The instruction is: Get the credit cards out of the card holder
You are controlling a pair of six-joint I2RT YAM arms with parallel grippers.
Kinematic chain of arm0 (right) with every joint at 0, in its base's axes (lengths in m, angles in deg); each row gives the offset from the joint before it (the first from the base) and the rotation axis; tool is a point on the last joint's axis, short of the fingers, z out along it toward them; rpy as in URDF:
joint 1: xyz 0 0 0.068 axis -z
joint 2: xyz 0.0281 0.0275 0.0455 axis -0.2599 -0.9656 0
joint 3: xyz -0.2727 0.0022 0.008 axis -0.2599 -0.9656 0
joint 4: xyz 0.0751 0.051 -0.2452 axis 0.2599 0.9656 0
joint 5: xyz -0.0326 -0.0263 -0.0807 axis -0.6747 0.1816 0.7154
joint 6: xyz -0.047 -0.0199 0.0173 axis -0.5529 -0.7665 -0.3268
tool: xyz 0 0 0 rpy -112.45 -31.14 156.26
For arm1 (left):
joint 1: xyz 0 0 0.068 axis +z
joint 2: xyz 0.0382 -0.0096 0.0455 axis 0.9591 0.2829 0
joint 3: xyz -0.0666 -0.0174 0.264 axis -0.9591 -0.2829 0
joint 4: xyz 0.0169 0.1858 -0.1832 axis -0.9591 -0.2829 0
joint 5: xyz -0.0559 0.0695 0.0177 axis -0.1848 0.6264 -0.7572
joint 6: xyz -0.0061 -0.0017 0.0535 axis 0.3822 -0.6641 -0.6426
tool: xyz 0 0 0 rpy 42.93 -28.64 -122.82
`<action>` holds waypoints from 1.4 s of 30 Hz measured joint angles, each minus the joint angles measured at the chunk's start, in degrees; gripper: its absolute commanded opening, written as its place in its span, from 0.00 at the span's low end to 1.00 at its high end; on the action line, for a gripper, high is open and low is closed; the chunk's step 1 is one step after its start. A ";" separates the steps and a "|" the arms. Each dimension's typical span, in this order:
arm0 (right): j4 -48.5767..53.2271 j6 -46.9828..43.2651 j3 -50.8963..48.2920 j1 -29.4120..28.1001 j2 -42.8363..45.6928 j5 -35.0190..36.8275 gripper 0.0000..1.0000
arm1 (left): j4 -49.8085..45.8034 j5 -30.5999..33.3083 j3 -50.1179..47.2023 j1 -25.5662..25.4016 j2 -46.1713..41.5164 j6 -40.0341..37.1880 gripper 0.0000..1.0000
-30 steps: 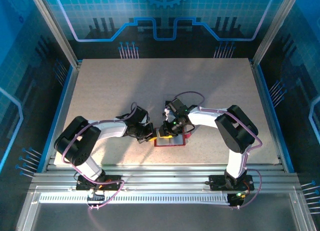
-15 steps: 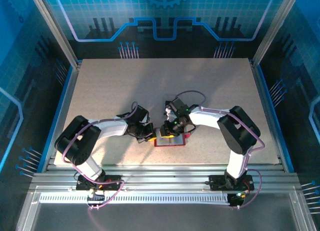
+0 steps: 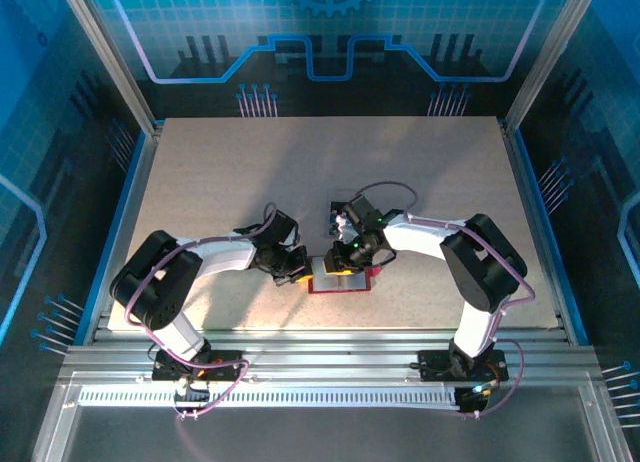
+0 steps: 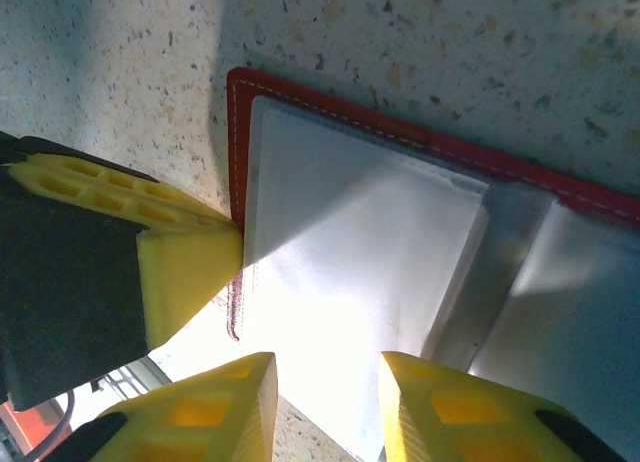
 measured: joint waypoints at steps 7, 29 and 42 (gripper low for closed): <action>-1.75 0.42 -0.61 0.04 -0.02 -1.16 0.33 | -0.66 0.02 0.28 0.00 0.00 0.00 0.05; 3.72 -2.51 -0.04 0.04 -0.02 2.93 0.33 | -0.68 0.02 0.28 0.00 0.00 -0.20 0.05; -1.25 -1.42 -3.43 1.44 0.76 -0.09 0.32 | -2.01 0.81 0.76 0.00 -4.00 0.98 0.13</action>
